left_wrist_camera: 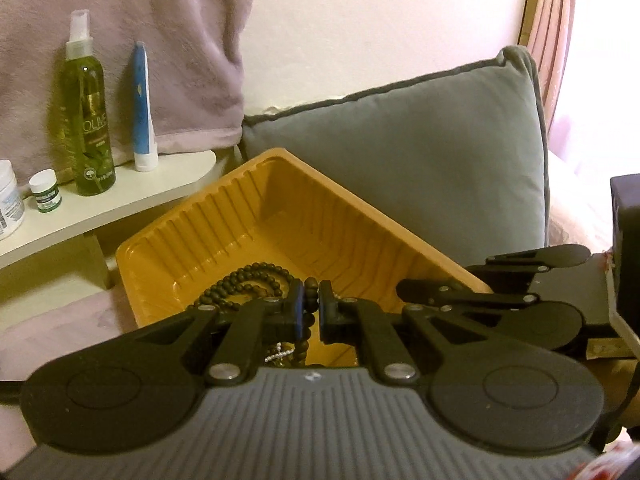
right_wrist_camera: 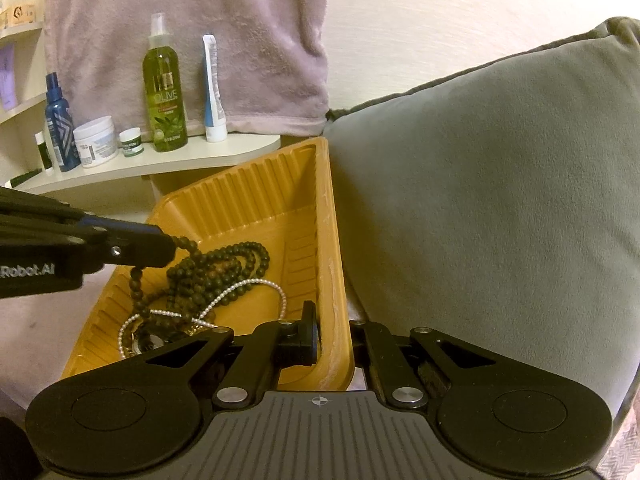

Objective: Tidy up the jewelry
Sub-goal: 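Carry the bead bracelet into the orange tray and open the left gripper, then move the left gripper back to the black case on the towel, then grasp the black case with the left gripper and lift it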

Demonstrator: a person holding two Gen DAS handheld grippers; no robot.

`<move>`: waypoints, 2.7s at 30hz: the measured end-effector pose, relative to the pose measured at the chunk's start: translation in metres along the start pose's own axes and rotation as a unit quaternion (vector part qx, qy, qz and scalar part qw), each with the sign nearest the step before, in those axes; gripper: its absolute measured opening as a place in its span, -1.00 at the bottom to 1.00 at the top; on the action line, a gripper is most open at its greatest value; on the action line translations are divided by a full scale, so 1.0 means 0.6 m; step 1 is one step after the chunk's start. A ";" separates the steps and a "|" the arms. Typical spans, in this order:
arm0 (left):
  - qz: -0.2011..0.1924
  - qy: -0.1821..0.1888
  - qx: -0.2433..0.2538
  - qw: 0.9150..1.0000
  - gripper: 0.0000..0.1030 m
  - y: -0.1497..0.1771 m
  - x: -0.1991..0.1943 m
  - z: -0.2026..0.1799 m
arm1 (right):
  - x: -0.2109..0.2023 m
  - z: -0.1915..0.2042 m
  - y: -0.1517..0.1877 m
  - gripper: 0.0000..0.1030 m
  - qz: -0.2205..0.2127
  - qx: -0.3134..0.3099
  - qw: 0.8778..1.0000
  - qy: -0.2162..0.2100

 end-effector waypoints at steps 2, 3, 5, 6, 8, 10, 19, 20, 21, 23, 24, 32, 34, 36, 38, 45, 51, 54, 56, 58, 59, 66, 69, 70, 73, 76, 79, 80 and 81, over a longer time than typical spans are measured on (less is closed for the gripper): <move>-0.001 -0.006 0.000 1.000 -0.86 -0.002 0.002 -0.001 | 0.000 0.000 0.000 -0.92 0.000 0.000 1.000 0.000; -0.001 -0.008 -0.003 1.000 -0.85 -0.003 0.003 0.000 | 0.000 0.000 0.000 -0.91 0.000 0.000 1.000 0.000; -0.002 -0.008 -0.010 1.000 -0.73 -0.005 -0.001 0.004 | -0.001 0.000 -0.001 -0.91 0.000 0.000 1.000 -0.001; -0.005 -0.012 -0.012 1.000 -0.67 -0.006 -0.003 0.009 | -0.001 0.000 -0.001 -0.91 0.000 0.000 1.000 -0.001; -0.013 -0.023 -0.019 0.999 -0.61 -0.008 -0.014 0.022 | -0.002 0.000 -0.001 -0.91 -0.001 0.000 1.000 -0.002; -0.023 -0.042 -0.031 0.998 -0.52 -0.007 -0.027 0.042 | -0.003 0.000 0.000 -0.91 -0.001 0.001 1.000 -0.002; -0.042 -0.163 -0.101 0.981 -0.43 0.033 -0.080 0.166 | -0.002 0.000 0.001 -0.91 -0.001 0.002 1.000 -0.002; -0.041 -0.172 -0.108 0.978 -0.42 0.040 -0.084 0.178 | -0.002 0.000 0.001 -0.91 -0.001 0.002 1.000 -0.002; -0.040 -0.183 -0.113 0.976 -0.42 0.047 -0.088 0.190 | -0.002 0.000 0.001 -0.91 -0.001 0.001 1.000 -0.002; -0.035 -0.206 -0.125 0.970 -0.40 0.064 -0.095 0.214 | -0.002 0.000 0.001 -0.91 -0.001 0.002 1.000 -0.002; -0.033 -0.214 -0.129 0.968 -0.40 0.072 -0.097 0.221 | -0.002 0.000 0.001 -0.91 -0.001 0.001 1.000 -0.002; -0.017 -0.286 -0.153 0.946 -0.30 0.137 -0.114 0.285 | -0.001 -0.002 0.002 -0.91 0.001 0.000 1.000 -0.002; -0.009 -0.298 -0.157 0.941 -0.29 0.152 -0.114 0.296 | 0.001 -0.002 0.002 -0.91 0.002 -0.001 1.000 -0.002; -0.003 -0.305 -0.163 0.938 -0.27 0.165 -0.113 0.303 | 0.002 -0.001 0.002 -0.91 0.003 -0.002 1.000 -0.001; 0.002 -0.308 -0.166 0.937 -0.19 0.176 -0.109 0.309 | 0.003 -0.002 0.002 -0.91 0.004 -0.002 1.000 0.000; -0.005 -0.292 -0.158 0.943 0.72 0.181 -0.076 0.321 | 0.006 -0.003 0.002 -0.91 0.009 -0.006 1.000 0.003; 0.014 -0.281 -0.133 0.950 0.73 0.188 -0.028 0.344 | 0.014 -0.005 0.002 -0.91 0.016 -0.006 1.000 0.007; 0.018 -0.274 -0.131 0.953 0.73 0.195 -0.011 0.356 | 0.017 -0.008 0.004 -0.91 0.020 -0.006 1.000 0.010; 0.017 -0.268 -0.130 0.954 0.73 0.197 -0.002 0.360 | 0.019 -0.009 0.005 -0.91 0.022 -0.006 1.000 0.013; 0.016 -0.259 -0.131 0.957 0.73 0.197 0.005 0.362 | 0.021 -0.010 0.004 -0.91 0.024 -0.006 1.000 0.014; 0.015 -0.255 -0.129 0.958 0.73 0.196 0.008 0.363 | 0.022 -0.010 0.004 -0.91 0.024 -0.006 1.000 0.014; 0.027 -0.243 -0.090 0.965 0.73 0.193 0.035 0.356 | 0.025 -0.009 0.001 -0.91 0.026 -0.007 1.000 0.015; 0.029 -0.242 -0.076 0.967 0.73 0.194 0.040 0.353 | 0.025 -0.009 0.001 -0.91 0.026 -0.007 1.000 0.015; 0.029 -0.241 -0.071 0.968 0.71 0.194 0.041 0.354 | 0.025 -0.009 0.001 -0.91 0.026 -0.007 1.000 0.015; 0.029 -0.243 -0.060 0.968 0.62 0.196 0.044 0.356 | 0.025 -0.009 0.001 -0.91 0.026 -0.007 1.000 0.015; 0.029 -0.241 -0.061 0.968 0.46 0.196 0.042 0.359 | 0.025 -0.009 0.001 -0.91 0.026 -0.007 1.000 0.015; 0.031 -0.244 -0.063 0.967 0.45 0.195 0.040 0.357 | 0.025 -0.009 0.001 -0.91 0.026 -0.007 1.000 0.015; 0.032 -0.246 -0.065 0.966 0.44 0.195 0.038 0.356 | 0.024 -0.009 0.000 -0.91 0.025 -0.008 1.000 0.014; 0.032 -0.248 -0.069 0.966 0.44 0.195 0.035 0.355 | 0.024 -0.009 0.000 -0.91 0.025 -0.008 1.000 0.014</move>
Point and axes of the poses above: each gripper's, at about its wrist camera, not at the fingertips, and x roughly the way its jaws point, z to its left, y to its underside, the point moved 4 cm from there along x, roughly the way its jaws point, and after that the axes turned 11 degrees about -y, right-handed, at the moved point
